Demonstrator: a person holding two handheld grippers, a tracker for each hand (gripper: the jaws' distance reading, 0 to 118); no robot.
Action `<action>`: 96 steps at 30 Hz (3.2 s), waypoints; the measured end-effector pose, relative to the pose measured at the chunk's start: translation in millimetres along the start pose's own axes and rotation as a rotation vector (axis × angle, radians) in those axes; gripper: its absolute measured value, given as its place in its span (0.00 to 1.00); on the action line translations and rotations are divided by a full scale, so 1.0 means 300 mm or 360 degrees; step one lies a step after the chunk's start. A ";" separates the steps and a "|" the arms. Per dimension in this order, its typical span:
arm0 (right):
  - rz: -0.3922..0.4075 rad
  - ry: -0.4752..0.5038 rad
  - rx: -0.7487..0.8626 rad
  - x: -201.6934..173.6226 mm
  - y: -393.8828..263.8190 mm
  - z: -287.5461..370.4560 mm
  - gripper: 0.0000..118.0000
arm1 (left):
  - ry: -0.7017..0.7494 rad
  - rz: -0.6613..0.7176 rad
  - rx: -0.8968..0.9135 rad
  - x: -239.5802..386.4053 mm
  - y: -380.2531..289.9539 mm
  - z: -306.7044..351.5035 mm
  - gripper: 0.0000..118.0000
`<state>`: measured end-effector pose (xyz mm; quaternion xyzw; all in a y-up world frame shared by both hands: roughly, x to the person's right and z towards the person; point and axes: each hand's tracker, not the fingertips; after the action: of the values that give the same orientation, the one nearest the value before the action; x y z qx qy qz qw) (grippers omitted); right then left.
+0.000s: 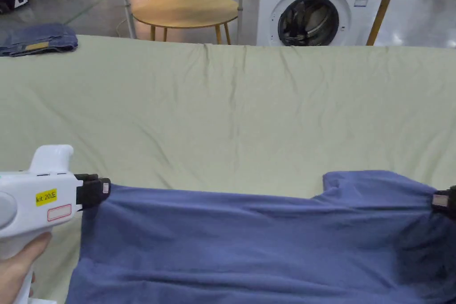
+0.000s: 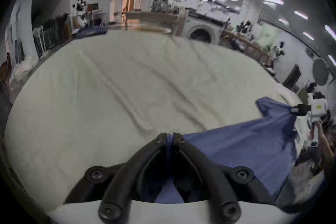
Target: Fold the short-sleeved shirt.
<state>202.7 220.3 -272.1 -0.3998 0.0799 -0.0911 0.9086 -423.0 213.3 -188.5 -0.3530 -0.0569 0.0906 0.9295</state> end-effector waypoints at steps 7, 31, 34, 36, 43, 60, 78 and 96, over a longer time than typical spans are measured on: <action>-0.0099 -0.0089 0.0057 0.064 -0.374 0.346 0.00 | 0.0019 -0.0095 -0.0052 -0.046 -0.310 0.269 0.00; 0.0105 -0.0431 0.0263 -0.004 -0.599 0.417 0.49 | 0.0296 -0.0162 0.0209 0.080 -0.449 0.458 0.42; 0.0123 -0.0254 0.0473 -0.127 -0.526 0.486 0.49 | 0.0224 -0.0157 0.0452 0.158 -0.383 0.534 0.41; 0.0145 -0.0213 0.0536 -0.212 -0.481 0.493 0.48 | 0.0201 -0.0202 0.0602 0.189 -0.370 0.558 0.41; 0.0230 0.0023 0.0609 -0.387 -0.418 0.433 0.00 | 0.0114 -0.0106 0.0739 0.303 -0.311 0.520 0.00; 0.0134 0.0104 0.0468 -0.368 -0.452 0.422 0.00 | -0.0482 0.0891 0.0171 -0.286 -0.530 0.344 0.61; 0.0115 0.0083 0.0360 -0.311 -0.496 0.394 0.00 | -0.0839 0.1247 -0.0147 -0.277 -0.633 0.022 0.05; -0.0030 0.0135 0.0308 -0.235 -0.548 0.353 0.00 | -0.0418 0.0128 -0.0135 0.271 -0.210 0.177 0.05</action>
<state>140.6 202.9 -74.5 -0.3066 0.1054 -0.1237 0.9379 -344.5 218.1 -103.6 -0.3791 -0.1677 0.1707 0.8939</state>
